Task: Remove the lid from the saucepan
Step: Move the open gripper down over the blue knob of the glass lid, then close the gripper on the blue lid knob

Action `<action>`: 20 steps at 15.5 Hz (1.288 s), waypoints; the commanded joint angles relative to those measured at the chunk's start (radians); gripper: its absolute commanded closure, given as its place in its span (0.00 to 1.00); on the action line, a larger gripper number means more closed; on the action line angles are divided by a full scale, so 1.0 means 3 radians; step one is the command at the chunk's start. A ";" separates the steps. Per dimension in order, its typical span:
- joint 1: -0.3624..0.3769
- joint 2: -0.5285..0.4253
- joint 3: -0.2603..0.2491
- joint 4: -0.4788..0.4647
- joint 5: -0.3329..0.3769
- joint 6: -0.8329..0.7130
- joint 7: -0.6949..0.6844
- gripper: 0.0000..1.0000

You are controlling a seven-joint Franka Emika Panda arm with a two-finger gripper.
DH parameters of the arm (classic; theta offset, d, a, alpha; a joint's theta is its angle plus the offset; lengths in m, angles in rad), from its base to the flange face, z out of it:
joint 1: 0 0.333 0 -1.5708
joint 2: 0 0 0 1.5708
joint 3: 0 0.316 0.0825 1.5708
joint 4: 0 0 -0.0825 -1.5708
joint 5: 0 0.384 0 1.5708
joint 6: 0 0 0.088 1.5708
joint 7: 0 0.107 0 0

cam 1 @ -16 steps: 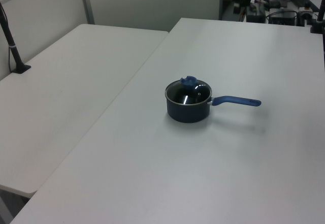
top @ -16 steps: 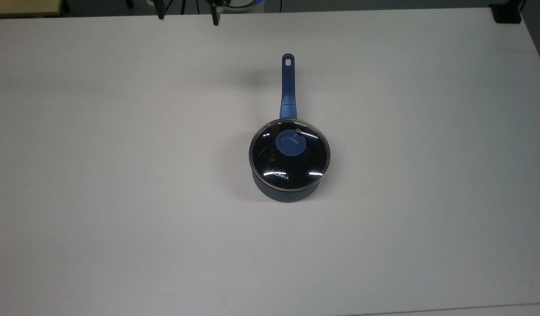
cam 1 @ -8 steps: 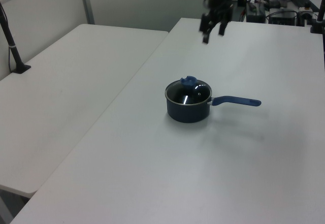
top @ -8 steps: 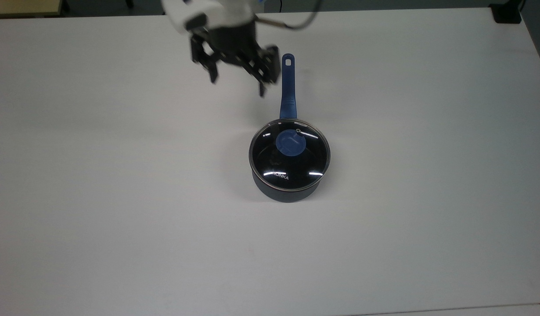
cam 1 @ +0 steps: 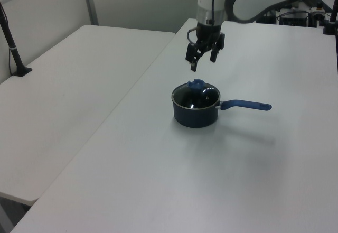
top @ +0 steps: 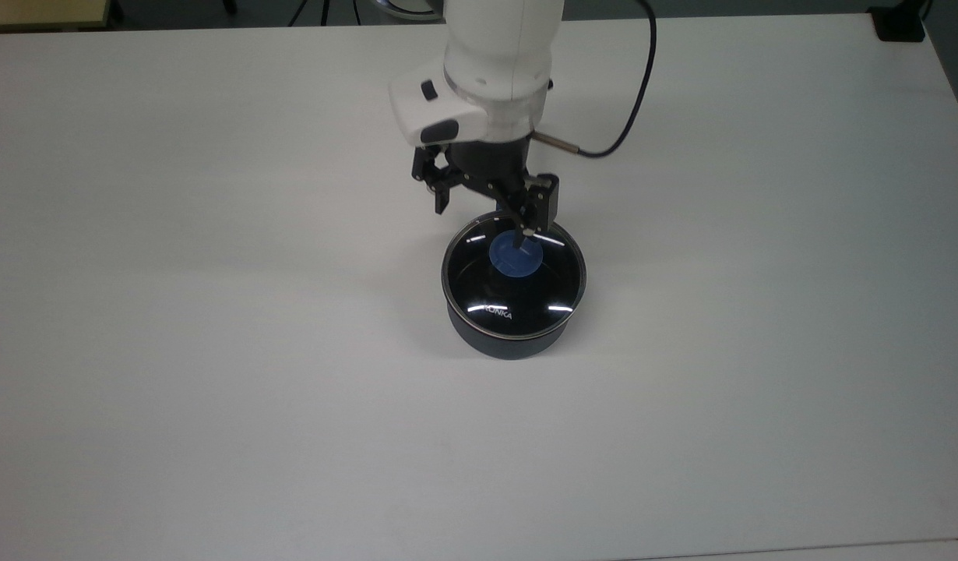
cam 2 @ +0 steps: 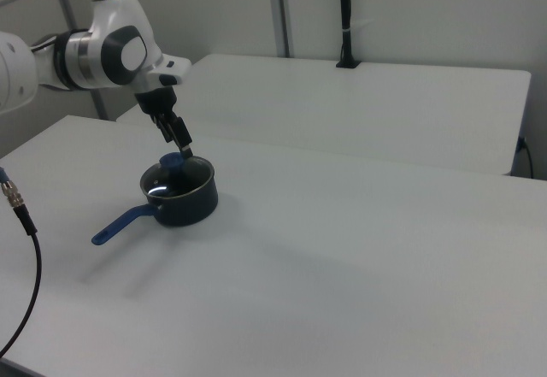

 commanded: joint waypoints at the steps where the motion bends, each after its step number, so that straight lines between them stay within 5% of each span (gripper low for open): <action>1: 0.0074 0.0127 -0.0012 0.0071 -0.0052 0.0131 0.0324 0.00; 9: 0.0182 0.0352 -0.0012 0.0143 -0.0133 0.0141 0.0519 0.00; 14: 0.0177 0.0347 -0.0012 0.0143 -0.0123 0.0141 0.0524 0.50; 20: 0.0120 0.0066 -0.0012 0.0102 -0.0072 0.0065 0.0387 0.53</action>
